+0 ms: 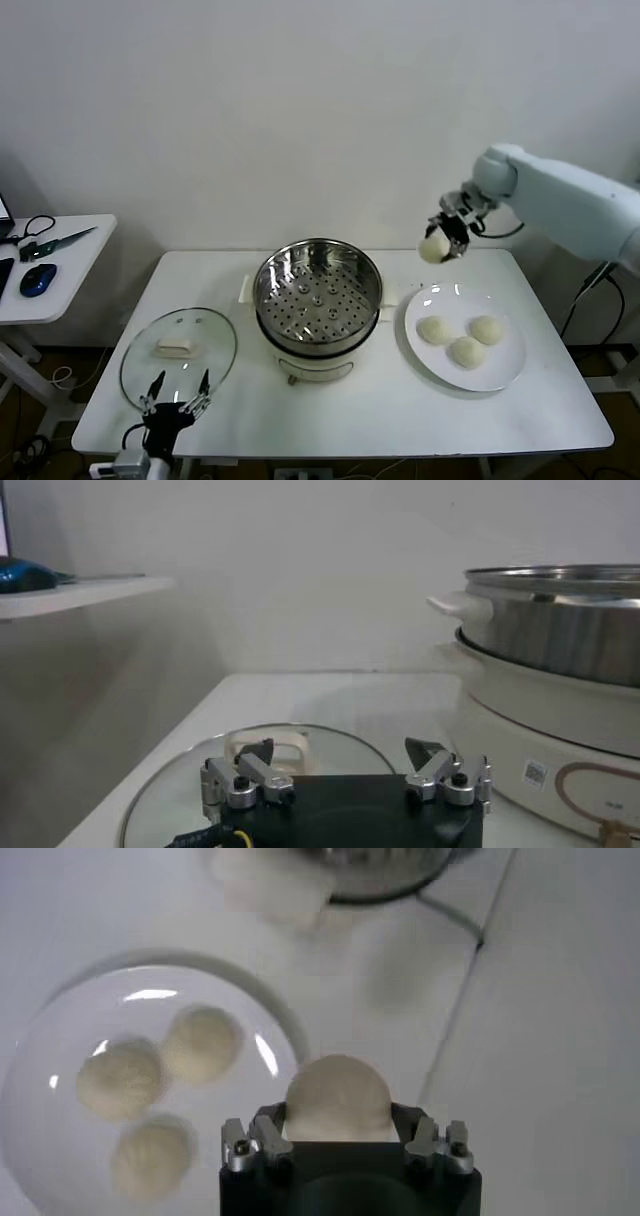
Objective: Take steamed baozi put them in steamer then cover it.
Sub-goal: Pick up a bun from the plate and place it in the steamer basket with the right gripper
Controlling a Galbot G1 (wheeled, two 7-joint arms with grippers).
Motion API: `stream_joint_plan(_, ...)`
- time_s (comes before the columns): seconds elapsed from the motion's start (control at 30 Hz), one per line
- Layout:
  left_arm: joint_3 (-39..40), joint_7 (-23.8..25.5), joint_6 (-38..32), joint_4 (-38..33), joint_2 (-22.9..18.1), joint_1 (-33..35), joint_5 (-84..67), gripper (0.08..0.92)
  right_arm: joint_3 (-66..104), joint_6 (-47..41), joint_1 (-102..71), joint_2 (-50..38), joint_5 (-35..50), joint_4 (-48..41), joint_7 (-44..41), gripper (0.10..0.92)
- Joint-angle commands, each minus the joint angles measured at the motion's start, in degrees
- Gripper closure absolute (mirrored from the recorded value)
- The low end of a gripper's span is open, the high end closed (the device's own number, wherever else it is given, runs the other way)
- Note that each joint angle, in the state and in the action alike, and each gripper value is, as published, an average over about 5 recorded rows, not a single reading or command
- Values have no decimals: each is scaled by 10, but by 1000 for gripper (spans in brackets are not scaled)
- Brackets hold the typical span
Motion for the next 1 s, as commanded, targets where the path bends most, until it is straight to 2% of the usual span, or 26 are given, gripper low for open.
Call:
stream_joint_plan(0.03, -1, 0, 2, -3, 2, 0, -1, 177, -66, 153, 134, 93, 1, 142, 43, 321)
stream_joint_plan(0.2, -3, 0, 6, -12, 0, 2, -2, 177, -46, 176, 61, 143, -66, 142, 74, 321)
stream_joint_plan(0.57, -7, 0, 7, -24, 2, 9, -2, 177, 1, 205, -108, 206, -235, -26, 110, 321)
stream_joint_plan(1.0, -4, 0, 7, -22, -2, 9, 0, 177, 20, 222, -156, 231, -261, -131, 118, 321)
